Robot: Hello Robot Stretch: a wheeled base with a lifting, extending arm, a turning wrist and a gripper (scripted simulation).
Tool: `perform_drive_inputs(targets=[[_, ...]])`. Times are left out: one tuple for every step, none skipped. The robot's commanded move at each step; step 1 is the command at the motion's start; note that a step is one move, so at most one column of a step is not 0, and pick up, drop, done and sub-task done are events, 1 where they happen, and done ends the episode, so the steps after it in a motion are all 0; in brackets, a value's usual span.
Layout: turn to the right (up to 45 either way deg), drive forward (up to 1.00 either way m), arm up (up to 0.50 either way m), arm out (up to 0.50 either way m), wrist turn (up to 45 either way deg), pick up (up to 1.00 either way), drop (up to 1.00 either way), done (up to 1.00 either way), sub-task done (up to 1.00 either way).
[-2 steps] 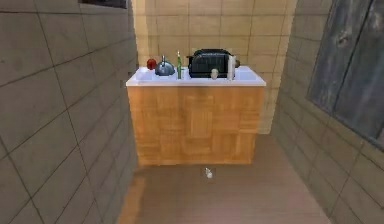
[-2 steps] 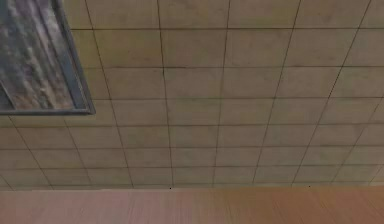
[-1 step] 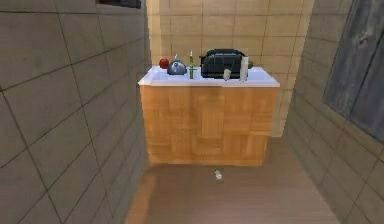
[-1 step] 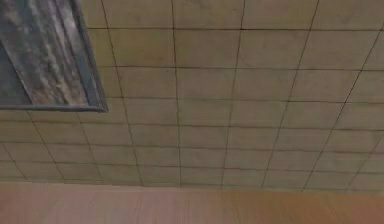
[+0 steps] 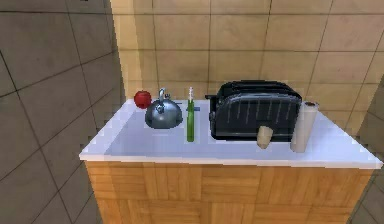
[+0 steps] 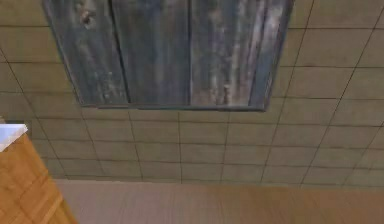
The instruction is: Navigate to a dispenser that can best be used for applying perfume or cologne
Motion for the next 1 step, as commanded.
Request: perform_drive_inputs(targets=[[0.0, 0.0, 0.0, 0.0, 0.0, 0.0, 0.0, 1.0, 0.0]])
